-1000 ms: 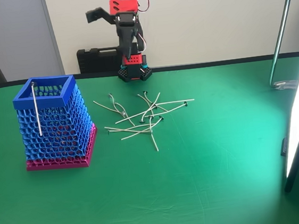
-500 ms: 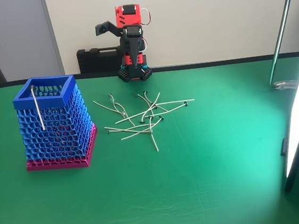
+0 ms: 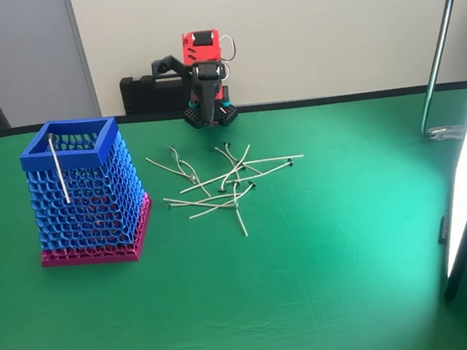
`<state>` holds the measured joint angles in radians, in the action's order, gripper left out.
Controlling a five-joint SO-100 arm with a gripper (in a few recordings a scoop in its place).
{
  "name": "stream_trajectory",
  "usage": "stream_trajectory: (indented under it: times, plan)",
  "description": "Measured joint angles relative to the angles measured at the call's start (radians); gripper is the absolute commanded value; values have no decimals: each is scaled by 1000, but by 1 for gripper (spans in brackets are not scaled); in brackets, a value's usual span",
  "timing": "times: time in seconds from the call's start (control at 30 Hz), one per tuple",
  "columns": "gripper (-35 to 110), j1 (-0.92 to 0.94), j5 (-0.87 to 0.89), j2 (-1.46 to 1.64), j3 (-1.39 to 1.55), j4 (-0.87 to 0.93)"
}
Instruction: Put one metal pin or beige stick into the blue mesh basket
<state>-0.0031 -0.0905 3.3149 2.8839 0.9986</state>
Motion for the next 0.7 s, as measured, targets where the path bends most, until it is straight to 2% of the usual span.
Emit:
stream_trajectory:
  times: [0.37,0.7]
  plan:
    - [1,2,-18,2,186,-149]
    - [1,2,12,2,195,-132]
